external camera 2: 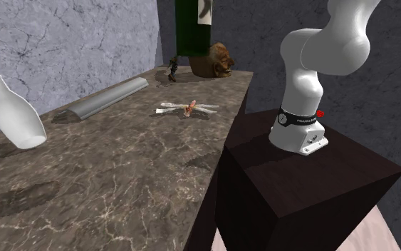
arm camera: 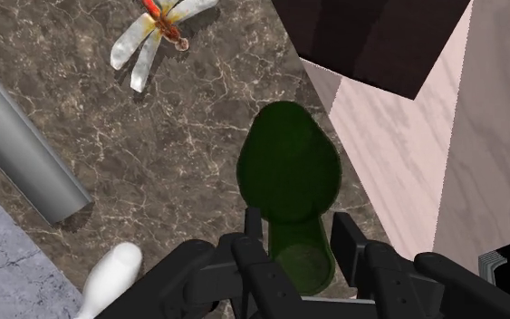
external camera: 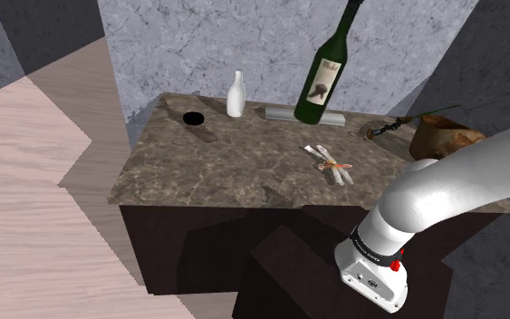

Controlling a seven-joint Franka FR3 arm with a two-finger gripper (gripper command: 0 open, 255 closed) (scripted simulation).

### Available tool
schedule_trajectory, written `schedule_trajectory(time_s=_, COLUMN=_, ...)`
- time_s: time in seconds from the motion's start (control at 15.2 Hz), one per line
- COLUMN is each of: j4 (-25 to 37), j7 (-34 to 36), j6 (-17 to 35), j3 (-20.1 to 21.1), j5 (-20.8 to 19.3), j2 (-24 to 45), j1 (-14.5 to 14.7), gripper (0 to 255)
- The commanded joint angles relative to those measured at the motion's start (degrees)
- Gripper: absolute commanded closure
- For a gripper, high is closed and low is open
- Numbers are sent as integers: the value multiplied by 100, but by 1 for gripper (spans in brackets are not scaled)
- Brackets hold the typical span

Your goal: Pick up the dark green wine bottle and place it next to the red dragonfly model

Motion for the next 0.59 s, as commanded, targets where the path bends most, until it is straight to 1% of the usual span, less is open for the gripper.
schedule_trajectory(time_s=0.0, j4=192, j7=-275, j6=-251, j3=-198, j5=-81, j2=-62, j1=-52, gripper=255)
schedule_trajectory(time_s=0.26, j4=725, j7=-766, j6=-740, j3=-559, j5=-226, j2=-39, j1=-122, gripper=255)
schedule_trajectory(time_s=0.53, j4=1420, j7=-1321, j6=-1249, j3=-970, j5=-369, j2=115, j1=-173, gripper=255)
